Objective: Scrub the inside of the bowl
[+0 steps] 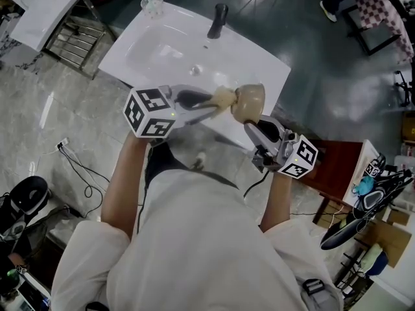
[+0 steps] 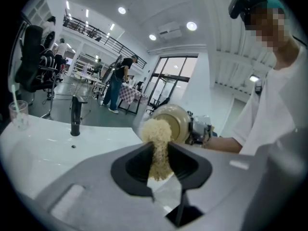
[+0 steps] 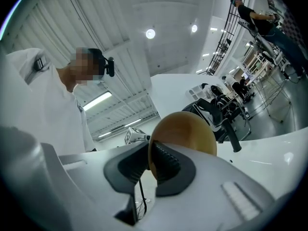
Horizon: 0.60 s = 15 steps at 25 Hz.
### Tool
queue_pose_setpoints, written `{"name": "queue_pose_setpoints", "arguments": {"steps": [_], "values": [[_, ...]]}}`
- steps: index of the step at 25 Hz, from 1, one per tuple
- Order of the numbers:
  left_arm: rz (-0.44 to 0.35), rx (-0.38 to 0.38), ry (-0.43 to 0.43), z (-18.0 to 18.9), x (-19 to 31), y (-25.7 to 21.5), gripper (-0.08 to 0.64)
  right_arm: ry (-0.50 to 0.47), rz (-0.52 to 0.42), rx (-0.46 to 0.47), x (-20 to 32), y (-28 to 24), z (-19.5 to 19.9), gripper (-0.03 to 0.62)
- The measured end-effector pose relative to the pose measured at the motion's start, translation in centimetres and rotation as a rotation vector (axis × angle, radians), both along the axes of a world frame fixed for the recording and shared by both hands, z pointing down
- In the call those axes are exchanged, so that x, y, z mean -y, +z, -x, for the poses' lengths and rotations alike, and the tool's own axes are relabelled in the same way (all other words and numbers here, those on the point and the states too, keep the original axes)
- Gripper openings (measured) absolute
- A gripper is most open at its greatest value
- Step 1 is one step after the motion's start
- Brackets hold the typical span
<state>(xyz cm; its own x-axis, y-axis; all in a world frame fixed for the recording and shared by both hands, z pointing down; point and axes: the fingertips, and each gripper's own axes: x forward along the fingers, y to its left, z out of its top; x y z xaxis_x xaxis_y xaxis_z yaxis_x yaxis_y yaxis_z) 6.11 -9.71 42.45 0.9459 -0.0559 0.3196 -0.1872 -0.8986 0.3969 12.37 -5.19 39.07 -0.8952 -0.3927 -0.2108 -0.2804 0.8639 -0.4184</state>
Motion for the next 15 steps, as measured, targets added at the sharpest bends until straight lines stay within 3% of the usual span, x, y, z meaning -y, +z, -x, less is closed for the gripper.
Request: {"name": "queue_pose_setpoints", "arguments": {"steps": [8,15], "values": [[0.038,0.005,0.069,0.0,-1.8,0.8,0.096,0.063,0.02,-0.009,1.2,0.3,-0.8,0.021],[0.047,-0.053,0.024,0.4,-1.0,0.1,0.095,0.052,0.066,-0.103,1.4,2.1,0.2,0.018]]}}
